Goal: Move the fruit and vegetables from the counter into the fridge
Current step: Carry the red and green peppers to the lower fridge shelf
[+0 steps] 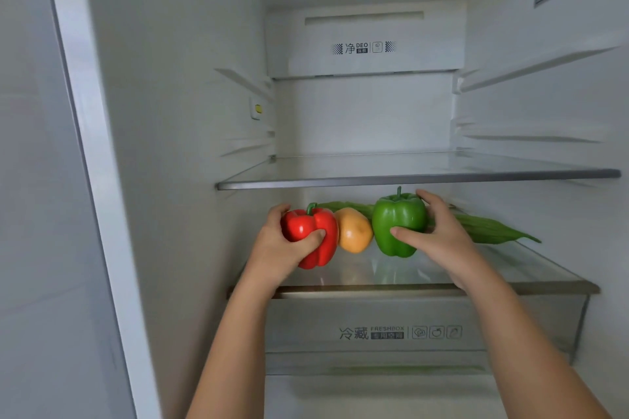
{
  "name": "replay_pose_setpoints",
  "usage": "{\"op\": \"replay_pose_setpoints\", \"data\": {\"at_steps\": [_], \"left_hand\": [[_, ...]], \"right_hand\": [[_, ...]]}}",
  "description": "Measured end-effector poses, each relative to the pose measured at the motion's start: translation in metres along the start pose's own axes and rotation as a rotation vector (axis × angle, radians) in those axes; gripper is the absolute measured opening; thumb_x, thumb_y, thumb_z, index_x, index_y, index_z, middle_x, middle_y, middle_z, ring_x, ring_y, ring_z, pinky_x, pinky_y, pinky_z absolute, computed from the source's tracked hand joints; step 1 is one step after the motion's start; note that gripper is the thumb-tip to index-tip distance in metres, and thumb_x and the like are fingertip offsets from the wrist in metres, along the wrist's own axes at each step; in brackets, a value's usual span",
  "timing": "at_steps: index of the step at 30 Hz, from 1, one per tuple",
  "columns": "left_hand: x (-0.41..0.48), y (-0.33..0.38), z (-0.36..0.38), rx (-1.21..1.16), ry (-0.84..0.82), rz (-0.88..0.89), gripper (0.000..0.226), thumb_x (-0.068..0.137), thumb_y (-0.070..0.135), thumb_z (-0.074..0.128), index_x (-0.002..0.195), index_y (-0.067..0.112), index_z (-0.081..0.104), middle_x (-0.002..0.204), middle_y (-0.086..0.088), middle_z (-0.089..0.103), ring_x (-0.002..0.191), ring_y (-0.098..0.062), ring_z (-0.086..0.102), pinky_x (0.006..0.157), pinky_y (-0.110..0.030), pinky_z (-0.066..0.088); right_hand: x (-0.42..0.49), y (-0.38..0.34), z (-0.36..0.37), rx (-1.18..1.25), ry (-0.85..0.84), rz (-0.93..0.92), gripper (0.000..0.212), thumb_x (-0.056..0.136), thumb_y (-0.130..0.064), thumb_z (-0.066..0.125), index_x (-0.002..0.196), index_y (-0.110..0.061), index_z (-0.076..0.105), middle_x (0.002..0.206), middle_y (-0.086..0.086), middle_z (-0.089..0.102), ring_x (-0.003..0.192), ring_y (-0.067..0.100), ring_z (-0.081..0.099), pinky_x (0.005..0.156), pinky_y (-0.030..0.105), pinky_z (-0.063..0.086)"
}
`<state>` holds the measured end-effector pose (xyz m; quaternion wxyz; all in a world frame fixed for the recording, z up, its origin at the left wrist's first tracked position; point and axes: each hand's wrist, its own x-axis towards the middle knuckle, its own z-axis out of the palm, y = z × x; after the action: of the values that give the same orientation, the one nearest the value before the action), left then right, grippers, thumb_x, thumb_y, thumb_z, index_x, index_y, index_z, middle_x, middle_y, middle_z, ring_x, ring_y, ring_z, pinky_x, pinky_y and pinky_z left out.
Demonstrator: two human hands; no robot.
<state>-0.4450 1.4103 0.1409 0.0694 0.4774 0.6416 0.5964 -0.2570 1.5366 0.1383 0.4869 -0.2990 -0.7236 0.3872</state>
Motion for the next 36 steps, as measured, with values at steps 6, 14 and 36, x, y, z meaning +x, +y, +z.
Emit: {"op": "replay_pose_setpoints", "data": {"at_steps": [6,14,36], "left_hand": [[0.005,-0.006,0.000,0.028,-0.046,-0.004,0.078,0.071,0.014,0.078,0.135,0.015,0.034,0.113,0.002,0.045,0.098,-0.017,0.049,0.082,-0.026,0.041],[0.006,-0.011,0.001,0.012,-0.036,0.002,0.089,0.068,0.015,0.080,0.140,0.015,0.027,0.121,0.001,0.042,0.106,-0.019,0.047,0.097,-0.038,0.042],[-0.081,-0.002,-0.014,0.141,0.126,0.263,0.063,0.080,0.018,0.067,0.134,0.017,0.035,0.121,0.009,0.034,0.111,0.000,0.034,0.090,-0.012,0.027]], "right_hand": [[0.006,0.007,0.001,0.005,0.001,0.008,0.087,0.069,-0.011,0.078,0.139,-0.027,0.029,0.127,0.001,0.043,0.112,0.019,0.049,0.091,0.031,0.041],[0.006,0.008,0.002,-0.039,0.001,0.014,0.092,0.067,-0.014,0.080,0.141,-0.025,0.026,0.139,0.005,0.039,0.120,0.022,0.046,0.100,0.039,0.040],[-0.096,-0.019,0.010,-0.400,0.172,-0.113,0.074,0.078,-0.031,0.069,0.140,-0.019,0.029,0.144,0.002,0.032,0.131,0.013,0.029,0.095,0.017,0.019]]}}
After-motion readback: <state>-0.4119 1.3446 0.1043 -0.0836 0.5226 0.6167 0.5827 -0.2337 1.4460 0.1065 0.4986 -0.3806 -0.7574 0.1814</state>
